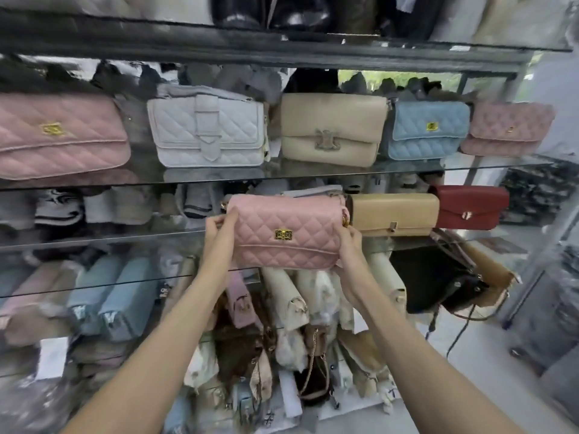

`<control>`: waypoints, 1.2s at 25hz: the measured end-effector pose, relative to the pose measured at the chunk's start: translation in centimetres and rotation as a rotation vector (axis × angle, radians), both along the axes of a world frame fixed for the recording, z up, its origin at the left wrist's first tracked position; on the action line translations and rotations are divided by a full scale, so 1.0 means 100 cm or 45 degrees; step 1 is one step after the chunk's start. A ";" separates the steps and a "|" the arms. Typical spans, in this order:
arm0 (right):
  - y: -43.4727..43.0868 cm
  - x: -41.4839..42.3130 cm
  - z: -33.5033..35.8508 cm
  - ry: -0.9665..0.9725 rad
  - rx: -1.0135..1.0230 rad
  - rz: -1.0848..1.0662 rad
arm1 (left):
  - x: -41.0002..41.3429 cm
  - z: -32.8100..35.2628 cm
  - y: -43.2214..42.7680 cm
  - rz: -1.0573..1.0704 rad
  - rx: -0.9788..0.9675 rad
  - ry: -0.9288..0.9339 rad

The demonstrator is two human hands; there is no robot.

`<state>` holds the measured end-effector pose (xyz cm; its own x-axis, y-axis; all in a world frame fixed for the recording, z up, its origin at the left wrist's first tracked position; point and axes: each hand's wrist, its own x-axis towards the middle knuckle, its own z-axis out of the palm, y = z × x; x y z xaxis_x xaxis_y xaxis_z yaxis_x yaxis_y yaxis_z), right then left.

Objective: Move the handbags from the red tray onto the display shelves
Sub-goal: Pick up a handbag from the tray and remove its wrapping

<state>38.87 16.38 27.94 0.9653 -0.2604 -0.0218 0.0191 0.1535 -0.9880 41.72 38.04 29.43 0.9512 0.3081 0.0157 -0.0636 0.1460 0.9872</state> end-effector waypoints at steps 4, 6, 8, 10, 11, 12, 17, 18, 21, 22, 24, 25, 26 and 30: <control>0.087 0.049 -0.014 0.047 -0.018 0.117 | 0.029 -0.015 0.087 0.124 -0.025 0.054; 0.120 0.069 -0.020 0.069 -0.032 0.185 | 0.042 -0.024 0.120 0.150 -0.017 0.068; 0.142 0.083 -0.022 0.090 -0.047 0.232 | 0.049 -0.027 0.142 0.189 -0.044 0.051; 0.161 0.098 -0.024 0.103 -0.047 0.264 | 0.059 -0.028 0.161 0.204 -0.038 0.060; 0.168 0.106 -0.025 0.105 -0.052 0.272 | 0.063 -0.029 0.169 0.200 -0.037 0.059; 0.174 0.113 -0.027 0.100 -0.055 0.276 | 0.069 -0.032 0.175 0.199 -0.037 0.057; 0.178 0.140 -0.033 0.088 0.008 0.280 | 0.088 -0.048 0.177 0.189 -0.060 0.019; 0.175 0.145 -0.032 0.092 0.032 0.272 | 0.091 -0.051 0.174 0.162 -0.071 0.027; 0.167 0.152 -0.037 0.125 0.050 0.272 | 0.102 -0.056 0.167 0.132 -0.036 0.072; 0.166 0.151 -0.039 0.144 0.050 0.293 | 0.105 -0.057 0.166 0.145 -0.016 0.077; 0.166 0.152 -0.044 0.145 0.060 0.335 | 0.110 -0.059 0.167 0.146 0.008 0.085; 0.166 0.154 -0.046 0.145 0.072 0.333 | 0.110 -0.059 0.168 0.135 0.012 0.086; 0.168 0.156 -0.046 0.147 0.082 0.323 | 0.112 -0.061 0.170 0.124 0.013 0.086; 0.171 0.155 -0.051 0.150 0.058 0.286 | 0.105 -0.072 0.175 0.063 0.008 0.074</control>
<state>54.36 33.53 22.83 0.9889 -0.0357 -0.1440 -0.1351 0.1850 -0.9734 52.22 55.58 22.23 0.9343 0.3547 -0.0367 -0.0133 0.1375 0.9904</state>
